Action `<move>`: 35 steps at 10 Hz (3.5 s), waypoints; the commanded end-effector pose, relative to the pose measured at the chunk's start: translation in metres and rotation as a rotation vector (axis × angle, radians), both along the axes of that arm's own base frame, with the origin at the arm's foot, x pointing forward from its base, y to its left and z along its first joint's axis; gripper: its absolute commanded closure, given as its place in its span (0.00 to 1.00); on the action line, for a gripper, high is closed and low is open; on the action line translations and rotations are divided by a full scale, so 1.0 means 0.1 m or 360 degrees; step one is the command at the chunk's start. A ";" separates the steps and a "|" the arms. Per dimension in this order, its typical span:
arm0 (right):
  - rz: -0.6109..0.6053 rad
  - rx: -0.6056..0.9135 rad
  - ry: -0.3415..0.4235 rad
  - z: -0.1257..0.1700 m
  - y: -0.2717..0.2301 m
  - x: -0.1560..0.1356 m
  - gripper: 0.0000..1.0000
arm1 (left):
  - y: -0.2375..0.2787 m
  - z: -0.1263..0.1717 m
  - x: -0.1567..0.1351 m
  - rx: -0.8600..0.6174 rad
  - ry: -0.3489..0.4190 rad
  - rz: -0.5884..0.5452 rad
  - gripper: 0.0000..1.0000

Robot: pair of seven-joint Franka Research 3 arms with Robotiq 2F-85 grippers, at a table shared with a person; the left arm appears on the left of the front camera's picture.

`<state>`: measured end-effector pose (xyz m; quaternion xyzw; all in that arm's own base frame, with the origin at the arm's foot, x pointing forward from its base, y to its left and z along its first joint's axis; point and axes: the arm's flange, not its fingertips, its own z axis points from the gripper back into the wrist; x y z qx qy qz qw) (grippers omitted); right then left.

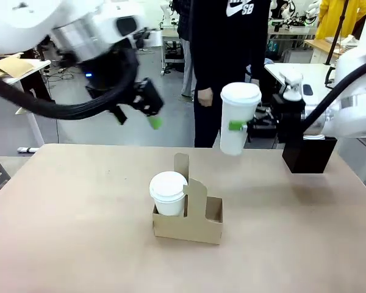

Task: Pour a drink into a cup and package it in a carrier.
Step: Insert the held 600 ml Paper Cup into the Cup Carrier.

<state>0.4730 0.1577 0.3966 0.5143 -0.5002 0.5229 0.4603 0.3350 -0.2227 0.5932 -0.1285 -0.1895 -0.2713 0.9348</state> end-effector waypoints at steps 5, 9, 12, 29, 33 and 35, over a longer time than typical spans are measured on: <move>0.0027 0.0016 -0.0088 -0.27 0.04 -0.22 0.20 | 0.55 -0.43 0.09 -0.0117 -0.0041 -0.0143 0.00; 0.0307 0.0031 -0.0004 -0.33 0.22 -0.45 0.20 | 0.79 -0.83 0.19 -0.0067 -0.0142 -0.0152 0.00; 0.0471 0.0054 0.0092 -0.44 0.36 -0.49 0.20 | 1.00 -1.06 0.12 -0.0116 -0.0346 -0.0346 0.00; 0.0638 0.0032 0.0165 -1.45 0.84 -0.50 0.20 | 1.09 -0.96 0.28 -0.0072 -0.0361 -0.0409 0.00; 0.0707 -0.0011 0.0071 -1.61 0.85 -0.54 0.20 | 1.09 -0.96 0.28 -0.0072 -0.0361 -0.0409 0.00; 0.0691 -0.0032 0.0014 -1.60 0.84 -0.52 0.00 | 1.09 -0.96 0.28 -0.0072 -0.0361 -0.0409 0.00</move>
